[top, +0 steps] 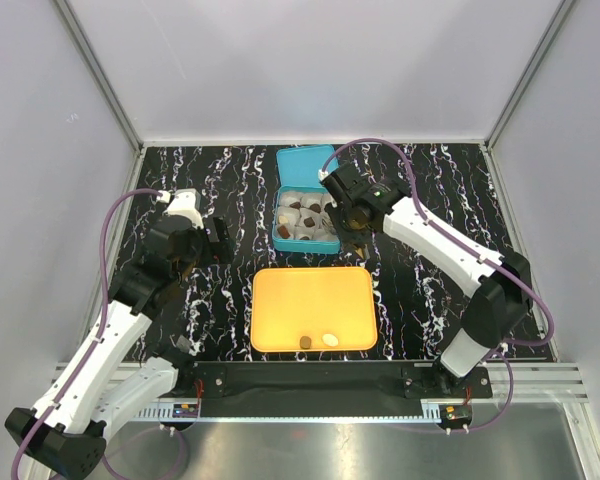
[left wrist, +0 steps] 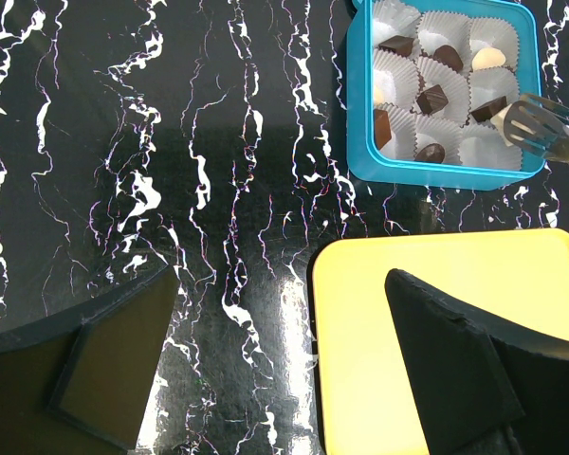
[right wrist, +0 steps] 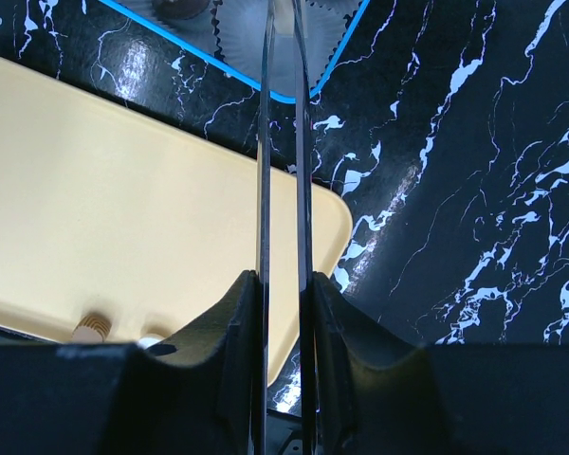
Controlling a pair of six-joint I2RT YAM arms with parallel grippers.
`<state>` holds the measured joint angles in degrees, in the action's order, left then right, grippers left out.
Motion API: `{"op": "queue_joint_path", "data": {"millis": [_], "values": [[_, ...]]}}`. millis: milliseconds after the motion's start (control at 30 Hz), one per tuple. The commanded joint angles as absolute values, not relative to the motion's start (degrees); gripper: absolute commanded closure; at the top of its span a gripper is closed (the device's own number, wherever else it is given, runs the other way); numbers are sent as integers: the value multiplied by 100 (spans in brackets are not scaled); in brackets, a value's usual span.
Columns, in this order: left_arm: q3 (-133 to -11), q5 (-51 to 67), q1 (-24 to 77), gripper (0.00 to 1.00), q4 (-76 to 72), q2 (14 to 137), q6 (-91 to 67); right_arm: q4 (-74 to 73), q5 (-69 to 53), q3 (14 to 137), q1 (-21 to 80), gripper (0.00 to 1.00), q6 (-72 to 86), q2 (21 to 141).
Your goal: Pack the chocolate
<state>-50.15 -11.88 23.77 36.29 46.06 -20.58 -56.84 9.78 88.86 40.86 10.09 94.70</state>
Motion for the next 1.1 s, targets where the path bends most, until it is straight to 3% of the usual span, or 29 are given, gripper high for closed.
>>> {"op": "queue_joint_path", "data": {"millis": [0, 1067], "values": [[-5186, -1143, 2347, 1, 3313, 4518, -2039, -5581, 914, 9053, 4034, 72, 923, 9457], [-5203, -1143, 2338, 1, 3305, 4544, -2039, -5968, 870, 8982, 4034, 60, 967, 9457]]}}
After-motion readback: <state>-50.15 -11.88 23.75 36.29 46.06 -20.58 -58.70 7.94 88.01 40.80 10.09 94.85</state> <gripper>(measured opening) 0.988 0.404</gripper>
